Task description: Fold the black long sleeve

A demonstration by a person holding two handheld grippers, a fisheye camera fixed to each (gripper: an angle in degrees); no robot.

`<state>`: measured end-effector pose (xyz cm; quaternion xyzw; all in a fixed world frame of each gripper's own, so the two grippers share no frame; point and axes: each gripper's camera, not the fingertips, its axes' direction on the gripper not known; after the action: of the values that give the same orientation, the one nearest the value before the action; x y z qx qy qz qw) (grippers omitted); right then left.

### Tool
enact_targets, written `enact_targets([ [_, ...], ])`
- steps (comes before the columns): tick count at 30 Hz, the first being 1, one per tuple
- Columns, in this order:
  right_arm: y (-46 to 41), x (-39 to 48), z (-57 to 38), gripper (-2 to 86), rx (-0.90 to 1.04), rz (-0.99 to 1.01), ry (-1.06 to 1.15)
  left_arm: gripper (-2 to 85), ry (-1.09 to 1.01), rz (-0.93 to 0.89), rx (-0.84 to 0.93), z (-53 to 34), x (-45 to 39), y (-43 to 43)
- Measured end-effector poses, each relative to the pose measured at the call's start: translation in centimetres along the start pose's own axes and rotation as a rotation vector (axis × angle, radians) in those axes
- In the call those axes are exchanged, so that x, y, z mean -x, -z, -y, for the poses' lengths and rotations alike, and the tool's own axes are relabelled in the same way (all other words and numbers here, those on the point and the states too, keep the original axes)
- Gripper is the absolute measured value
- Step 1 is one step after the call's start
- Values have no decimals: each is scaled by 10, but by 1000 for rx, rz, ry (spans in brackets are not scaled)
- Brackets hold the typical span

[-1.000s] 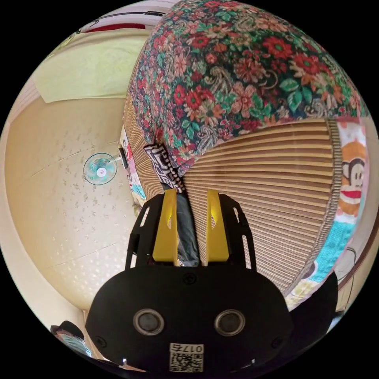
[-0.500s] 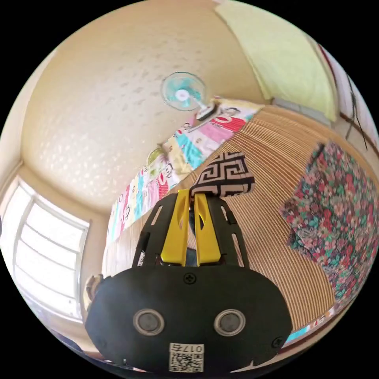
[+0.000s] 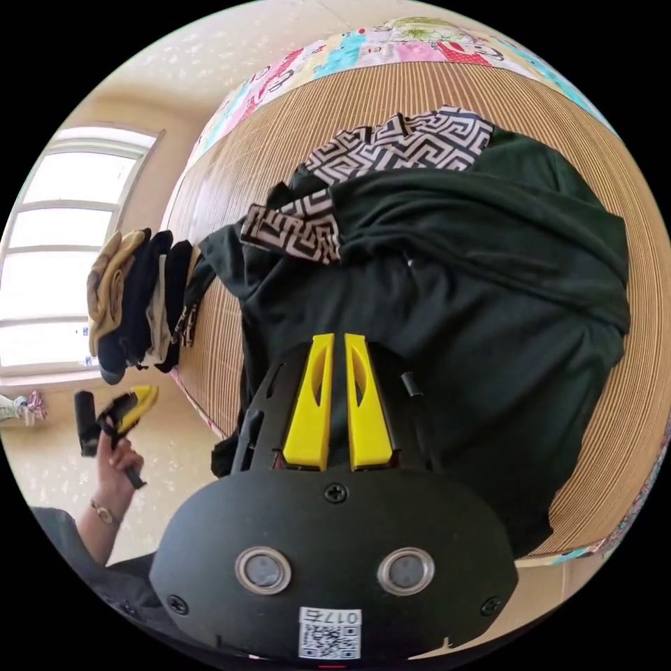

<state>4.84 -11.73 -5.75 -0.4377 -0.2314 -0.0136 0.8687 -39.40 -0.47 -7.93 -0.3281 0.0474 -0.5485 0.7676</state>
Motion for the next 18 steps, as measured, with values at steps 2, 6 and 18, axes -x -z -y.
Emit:
enact_targets([
  [2,1,-2,-30,25,44,-19,17,67,-56,40,-12,36,-1,13],
  [6,-1,-11,-64,23,131,-61,-24,108,171,56,52,83,33,-9],
  [18,2,49,-30,23,-16,46,-152,38,843,-369,-316,49,125,-33],
])
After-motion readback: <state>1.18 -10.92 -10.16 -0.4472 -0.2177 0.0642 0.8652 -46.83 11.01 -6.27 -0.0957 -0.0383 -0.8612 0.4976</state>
